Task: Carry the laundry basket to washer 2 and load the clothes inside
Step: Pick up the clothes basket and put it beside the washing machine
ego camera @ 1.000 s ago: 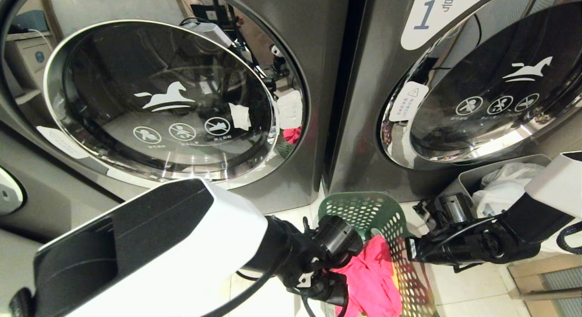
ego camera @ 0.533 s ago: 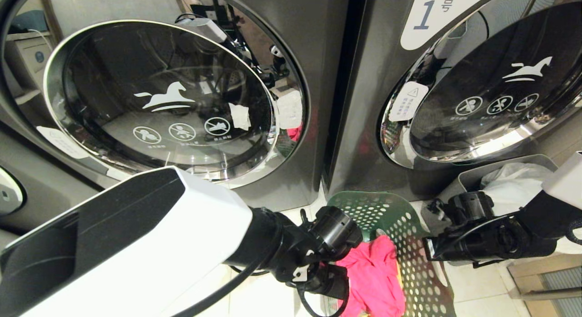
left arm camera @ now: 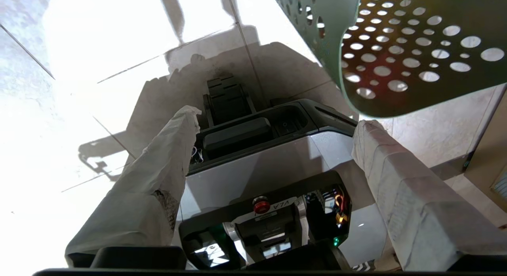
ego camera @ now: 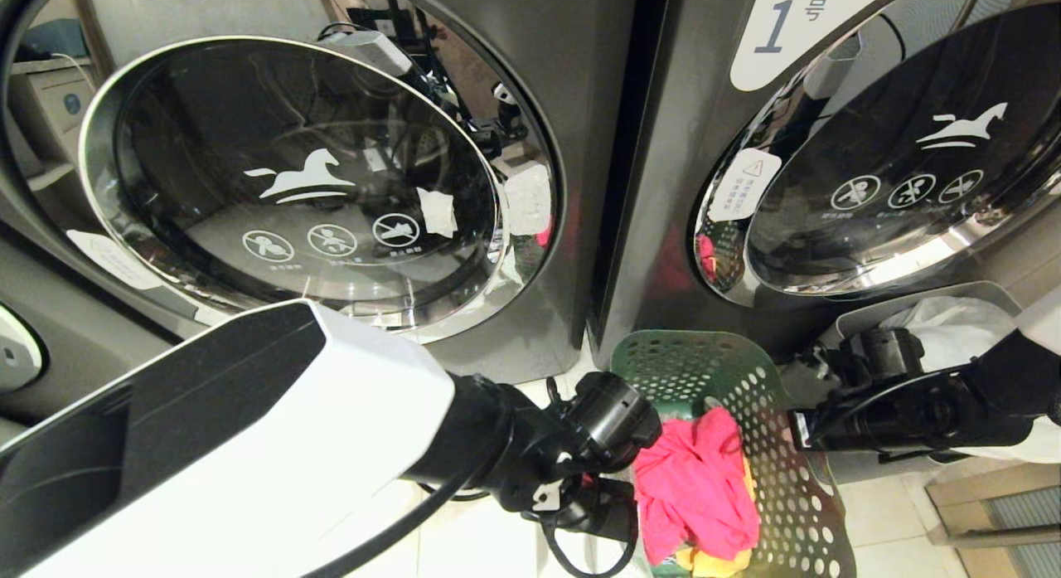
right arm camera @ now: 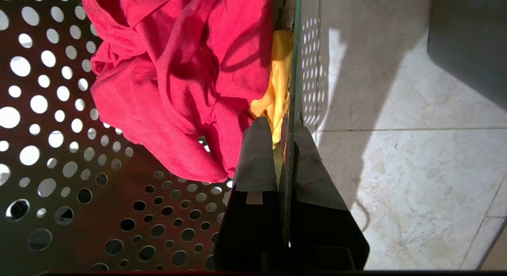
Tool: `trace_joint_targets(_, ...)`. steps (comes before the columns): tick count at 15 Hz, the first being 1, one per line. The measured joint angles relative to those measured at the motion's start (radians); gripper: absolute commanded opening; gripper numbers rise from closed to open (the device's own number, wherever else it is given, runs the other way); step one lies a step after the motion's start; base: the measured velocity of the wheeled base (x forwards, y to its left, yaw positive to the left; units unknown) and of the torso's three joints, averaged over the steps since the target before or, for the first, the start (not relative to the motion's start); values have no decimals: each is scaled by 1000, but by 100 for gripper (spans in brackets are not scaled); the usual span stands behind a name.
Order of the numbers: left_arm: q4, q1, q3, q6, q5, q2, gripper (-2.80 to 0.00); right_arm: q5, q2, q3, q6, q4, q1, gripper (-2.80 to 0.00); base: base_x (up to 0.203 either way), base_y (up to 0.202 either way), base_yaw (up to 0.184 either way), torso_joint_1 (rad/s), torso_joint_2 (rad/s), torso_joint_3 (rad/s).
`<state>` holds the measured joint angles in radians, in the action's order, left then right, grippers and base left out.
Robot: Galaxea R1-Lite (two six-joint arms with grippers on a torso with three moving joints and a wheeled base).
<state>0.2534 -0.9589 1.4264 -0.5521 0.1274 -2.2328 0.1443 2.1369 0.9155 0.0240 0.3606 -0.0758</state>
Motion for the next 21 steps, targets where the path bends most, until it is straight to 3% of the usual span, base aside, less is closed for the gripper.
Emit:
trace_joint_targets(5, 10, 4, -11, 0, -2, 51, 0, -6, -2, 9, 13, -2, -5, -280, 0, 0, 0, 0, 0, 0)
trace_joint_targets(9, 8, 5, -20, 0, -4, 67, 0, -25, 3, 47, 75, -42, -37, -280, 0, 0, 0, 0, 0, 0)
trace_joint_targets(15, 8, 5, -21, 0, -4, 71, 0, -26, 13, 73, 75, -56, -45, -280, 0, 0, 0, 0, 0, 0)
trace_joint_targets(16, 8, 5, -22, 0, -4, 71, 0, -25, 16, 73, 75, -52, -45, 0, 0, 0, 0, 0, 0, 0)
trace_joint_targets(21, 7, 5, -48, 0, -4, 93, 0, -21, -10, 20, 74, -60, -40, 0, 0, 0, 0, 0, 0, 0)
